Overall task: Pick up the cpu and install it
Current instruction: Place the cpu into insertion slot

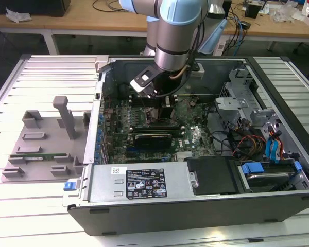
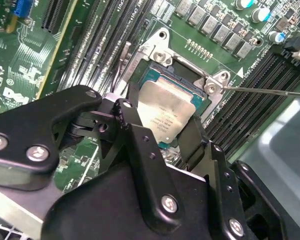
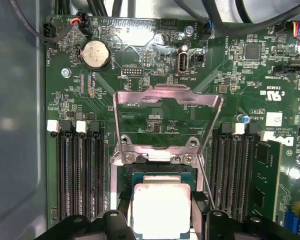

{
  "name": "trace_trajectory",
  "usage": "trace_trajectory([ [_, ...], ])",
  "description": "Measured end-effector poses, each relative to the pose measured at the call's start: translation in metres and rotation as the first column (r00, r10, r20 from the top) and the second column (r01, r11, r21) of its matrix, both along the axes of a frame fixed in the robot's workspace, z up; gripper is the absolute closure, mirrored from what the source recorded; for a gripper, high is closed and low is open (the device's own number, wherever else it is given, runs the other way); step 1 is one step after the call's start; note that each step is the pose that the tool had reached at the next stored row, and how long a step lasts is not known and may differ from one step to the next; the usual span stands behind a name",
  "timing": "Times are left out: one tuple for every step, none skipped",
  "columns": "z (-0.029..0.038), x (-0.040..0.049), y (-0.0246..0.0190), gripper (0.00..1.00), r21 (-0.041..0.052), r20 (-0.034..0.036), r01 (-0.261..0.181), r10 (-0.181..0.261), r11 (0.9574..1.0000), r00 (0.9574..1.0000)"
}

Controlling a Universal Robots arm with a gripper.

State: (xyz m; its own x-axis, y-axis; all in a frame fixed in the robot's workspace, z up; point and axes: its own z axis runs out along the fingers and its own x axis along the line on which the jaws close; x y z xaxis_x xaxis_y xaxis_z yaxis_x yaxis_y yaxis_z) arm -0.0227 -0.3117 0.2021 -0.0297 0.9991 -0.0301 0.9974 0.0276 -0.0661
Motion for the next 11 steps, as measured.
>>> trace_trajectory([
  [-0.0014,0.0002,0.0013,0.45,0.0002,0.0002,0.000,0.000,1.0000,1.0000],
  [-0.0025,0.0003,0.0017,0.45,0.0000,0.0001,0.000,0.000,1.0000,1.0000],
  [-0.0039,0.0003,0.0017,0.45,0.0000,0.0001,0.000,0.000,1.0000,1.0000],
  [-0.0055,0.0002,0.0016,0.45,-0.0005,-0.0004,0.000,0.000,1.0000,1.0000],
  [-0.0063,0.0002,0.0015,0.45,-0.0006,-0.0004,0.000,0.000,1.0000,1.0000],
  [-0.0069,0.0002,0.0016,0.45,-0.0004,-0.0001,0.000,0.000,1.0000,1.0000],
  [-0.0071,0.0002,0.0017,0.45,-0.0001,0.0000,0.000,0.000,1.0000,1.0000],
  [-0.0071,0.0002,0.0016,0.45,-0.0001,0.0000,0.000,0.000,1.0000,1.0000],
  [-0.0071,0.0002,0.0016,0.45,-0.0001,0.0001,0.000,0.000,1.0000,1.0000],
  [-0.0072,0.0002,0.0016,0.45,0.0000,0.0000,0.000,0.000,1.0000,1.0000],
  [-0.0073,0.0003,0.0016,0.45,-0.0004,0.0003,0.000,0.000,1.0000,1.0000],
])
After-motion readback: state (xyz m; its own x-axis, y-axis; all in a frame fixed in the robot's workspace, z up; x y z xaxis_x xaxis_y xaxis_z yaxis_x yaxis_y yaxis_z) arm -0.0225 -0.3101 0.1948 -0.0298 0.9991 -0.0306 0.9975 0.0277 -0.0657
